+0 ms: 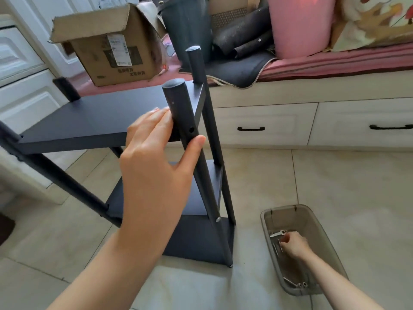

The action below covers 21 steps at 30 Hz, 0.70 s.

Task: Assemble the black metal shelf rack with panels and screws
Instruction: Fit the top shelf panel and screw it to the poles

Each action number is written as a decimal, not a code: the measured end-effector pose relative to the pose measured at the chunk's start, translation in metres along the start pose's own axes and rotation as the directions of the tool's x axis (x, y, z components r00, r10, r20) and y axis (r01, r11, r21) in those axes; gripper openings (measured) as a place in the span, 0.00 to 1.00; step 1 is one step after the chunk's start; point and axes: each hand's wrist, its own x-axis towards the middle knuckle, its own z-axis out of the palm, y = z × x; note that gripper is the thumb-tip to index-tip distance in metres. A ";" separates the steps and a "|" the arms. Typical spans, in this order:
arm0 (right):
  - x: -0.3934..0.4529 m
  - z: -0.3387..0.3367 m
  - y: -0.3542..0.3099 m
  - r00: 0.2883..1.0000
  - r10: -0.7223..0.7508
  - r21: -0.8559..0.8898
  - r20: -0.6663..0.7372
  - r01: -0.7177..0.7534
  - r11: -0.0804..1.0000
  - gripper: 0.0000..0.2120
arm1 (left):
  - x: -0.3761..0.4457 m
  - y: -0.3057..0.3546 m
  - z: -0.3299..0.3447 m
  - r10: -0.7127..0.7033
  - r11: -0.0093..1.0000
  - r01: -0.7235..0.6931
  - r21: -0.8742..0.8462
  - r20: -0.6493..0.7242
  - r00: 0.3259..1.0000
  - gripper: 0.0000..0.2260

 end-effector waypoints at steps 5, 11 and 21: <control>0.021 0.022 0.009 1.000 0.009 -0.064 -0.020 -0.010 0.998 0.12 | 0.000 -0.002 0.000 -0.018 1.000 0.018 -0.004 0.008 1.000 0.19; 0.036 0.041 0.010 0.992 0.013 -0.085 -0.122 -0.024 0.996 0.11 | 0.001 0.000 0.004 -0.009 0.999 0.010 -0.033 0.019 1.000 0.22; 0.038 0.067 -0.040 0.997 -0.056 -0.050 -0.060 0.053 0.997 0.11 | 0.002 0.002 0.002 -0.028 0.997 0.029 -0.072 0.021 0.999 0.21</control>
